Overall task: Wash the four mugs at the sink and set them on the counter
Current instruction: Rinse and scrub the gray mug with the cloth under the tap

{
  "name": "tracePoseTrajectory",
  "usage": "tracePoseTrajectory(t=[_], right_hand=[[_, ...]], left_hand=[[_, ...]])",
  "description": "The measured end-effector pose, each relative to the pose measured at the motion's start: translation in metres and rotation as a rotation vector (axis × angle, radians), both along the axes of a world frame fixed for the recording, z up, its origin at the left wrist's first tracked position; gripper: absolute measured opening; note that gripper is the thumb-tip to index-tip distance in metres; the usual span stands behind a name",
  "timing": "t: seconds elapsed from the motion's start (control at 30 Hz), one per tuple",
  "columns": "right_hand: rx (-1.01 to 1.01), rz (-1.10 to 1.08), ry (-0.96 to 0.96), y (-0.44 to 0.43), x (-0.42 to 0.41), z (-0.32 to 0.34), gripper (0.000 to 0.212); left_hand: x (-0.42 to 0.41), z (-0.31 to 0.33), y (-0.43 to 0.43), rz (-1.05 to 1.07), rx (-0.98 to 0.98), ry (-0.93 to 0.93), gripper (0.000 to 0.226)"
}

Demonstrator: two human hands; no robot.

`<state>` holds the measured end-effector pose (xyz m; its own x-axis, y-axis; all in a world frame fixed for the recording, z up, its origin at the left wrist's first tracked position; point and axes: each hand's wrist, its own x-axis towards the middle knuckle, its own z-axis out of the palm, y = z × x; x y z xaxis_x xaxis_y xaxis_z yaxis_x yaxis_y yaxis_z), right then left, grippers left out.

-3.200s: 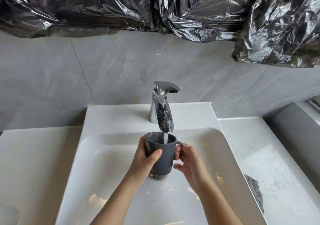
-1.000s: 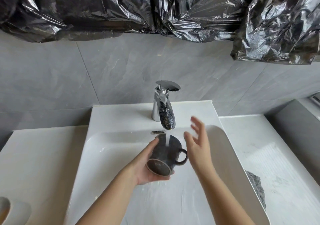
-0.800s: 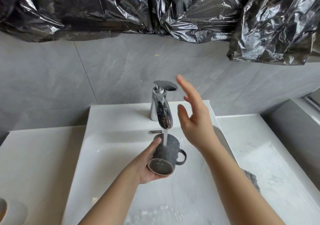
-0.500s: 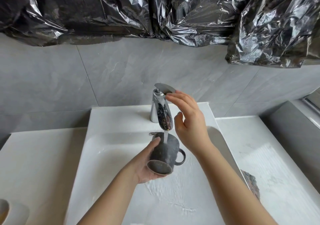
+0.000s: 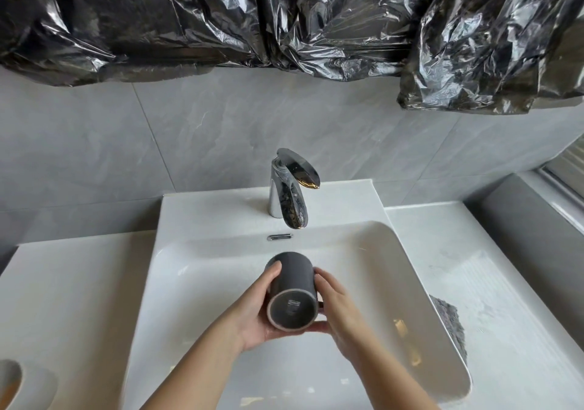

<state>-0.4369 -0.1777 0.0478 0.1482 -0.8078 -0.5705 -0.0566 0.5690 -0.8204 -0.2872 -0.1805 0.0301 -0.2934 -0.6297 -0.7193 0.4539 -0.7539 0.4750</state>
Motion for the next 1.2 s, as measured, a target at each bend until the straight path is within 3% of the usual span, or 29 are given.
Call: tracePoseTrajectory(t=[0.2, 0.3, 0.43, 0.53, 0.67, 0.77, 0.93, 1.03, 1.1, 1.2], right_hand=[[0.108, 0.189, 0.378, -0.025, -0.016, 0.0, 0.047], [0.224, 0.12, 0.225, -0.028, -0.023, -0.002, 0.04], [0.265, -0.002, 0.041, -0.021, -0.035, -0.006, 0.032], [0.063, 0.043, 0.188, -0.012, -0.058, 0.005, 0.027], [-0.416, -0.294, 0.559, -0.005, -0.115, 0.021, 0.022], [-0.387, -0.455, 0.751, -0.008, -0.167, 0.009, 0.02], [-0.096, -0.196, 0.873, -0.021, -0.23, -0.058, 0.037], [-0.007, 0.065, 0.952, -0.024, -0.239, -0.082, 0.058], [-0.007, 0.19, 1.025, -0.023, -0.238, -0.092, 0.057], [-0.055, 0.088, 1.034, -0.018, -0.238, -0.11, 0.047]], left_hand=[[0.007, -0.001, 0.009, -0.26, 0.071, -0.321, 0.079], [0.009, -0.004, 0.008, -0.202, -0.024, -0.383, 0.059], [-0.002, 0.006, 0.006, -0.067, -0.252, -0.245, 0.036], [-0.014, 0.016, 0.008, -0.101, -0.373, -0.2, 0.043], [-0.037, 0.025, 0.008, -0.166, -0.418, -0.232, 0.029], [-0.053, 0.025, 0.005, -0.175, -0.391, -0.267, 0.028], [-0.075, 0.02, 0.001, -0.11, -0.3, -0.274, 0.031], [-0.082, 0.017, 0.0, -0.061, -0.256, -0.266, 0.029], [-0.084, 0.015, -0.001, -0.05, -0.248, -0.266, 0.028], [-0.087, 0.016, -0.002, -0.032, -0.245, -0.279, 0.026]])
